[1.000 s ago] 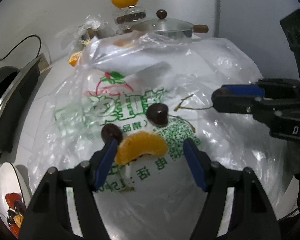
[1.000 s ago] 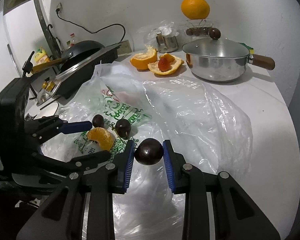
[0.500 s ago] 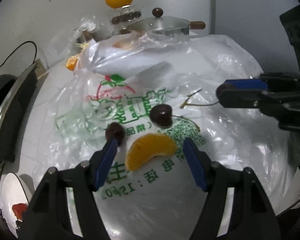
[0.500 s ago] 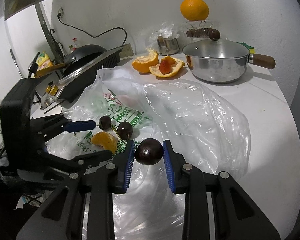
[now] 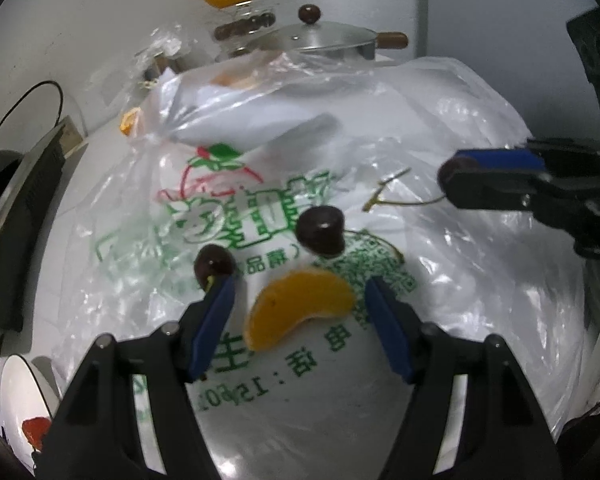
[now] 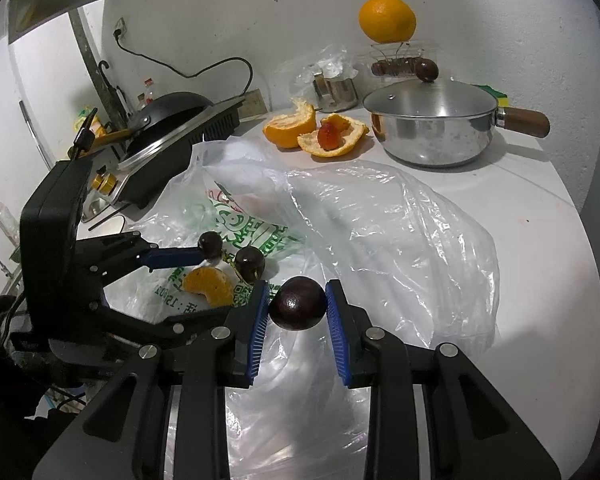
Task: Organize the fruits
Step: 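Grasp an orange mandarin segment with the left tool while the right tool holds its cherry, then carry the mandarin segment and cherry over the white plate with both tools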
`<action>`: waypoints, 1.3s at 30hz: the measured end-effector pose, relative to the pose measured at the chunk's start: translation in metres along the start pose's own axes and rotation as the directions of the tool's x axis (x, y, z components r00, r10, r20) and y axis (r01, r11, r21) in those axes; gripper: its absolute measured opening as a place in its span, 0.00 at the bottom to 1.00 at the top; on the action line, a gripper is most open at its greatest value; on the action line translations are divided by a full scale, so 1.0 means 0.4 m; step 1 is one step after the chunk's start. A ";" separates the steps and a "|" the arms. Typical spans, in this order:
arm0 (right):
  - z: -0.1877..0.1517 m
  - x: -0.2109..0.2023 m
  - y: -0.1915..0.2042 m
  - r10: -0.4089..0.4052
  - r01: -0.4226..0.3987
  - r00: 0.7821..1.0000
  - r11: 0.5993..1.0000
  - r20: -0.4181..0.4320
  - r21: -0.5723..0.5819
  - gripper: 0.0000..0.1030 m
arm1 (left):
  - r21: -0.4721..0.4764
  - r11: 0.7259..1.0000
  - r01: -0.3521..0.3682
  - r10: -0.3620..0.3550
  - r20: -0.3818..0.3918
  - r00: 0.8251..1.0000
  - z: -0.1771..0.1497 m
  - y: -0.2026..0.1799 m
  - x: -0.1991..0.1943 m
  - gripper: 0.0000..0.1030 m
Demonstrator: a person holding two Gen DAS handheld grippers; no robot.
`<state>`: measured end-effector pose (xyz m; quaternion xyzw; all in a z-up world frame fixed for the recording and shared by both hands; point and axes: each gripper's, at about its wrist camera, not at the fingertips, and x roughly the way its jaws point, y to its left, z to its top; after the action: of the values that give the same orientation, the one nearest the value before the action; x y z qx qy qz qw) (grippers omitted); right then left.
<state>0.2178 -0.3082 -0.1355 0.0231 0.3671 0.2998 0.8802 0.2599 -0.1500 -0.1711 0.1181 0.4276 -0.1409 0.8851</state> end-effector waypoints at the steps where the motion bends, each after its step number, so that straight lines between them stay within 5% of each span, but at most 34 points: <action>1: 0.000 0.000 0.000 0.000 0.000 1.000 1.000 0.000 0.000 0.30 | -0.009 1.000 0.015 -0.015 -0.004 1.000 0.000 0.002 0.002 0.66; 5: 0.000 0.000 0.002 -0.004 0.004 1.000 1.000 0.000 -0.003 0.30 | -0.087 0.994 0.071 -0.074 -0.023 0.997 0.003 0.025 0.012 0.58; 11: -0.001 0.001 0.007 -0.014 0.014 1.000 1.000 -0.002 -0.007 0.30 | -0.075 0.994 0.077 -0.078 -0.016 0.997 0.000 0.023 0.007 0.47; 39: 0.021 -0.079 0.141 -0.052 0.056 0.997 0.996 0.054 -0.074 0.30 | -0.053 0.994 0.094 -0.087 0.117 0.989 -0.048 0.015 -0.199 0.46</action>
<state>0.1770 -0.2776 -0.0948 -0.0120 0.3330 0.2889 0.8975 0.2009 -0.1262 -0.1194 0.0646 0.3850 -0.1749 0.9039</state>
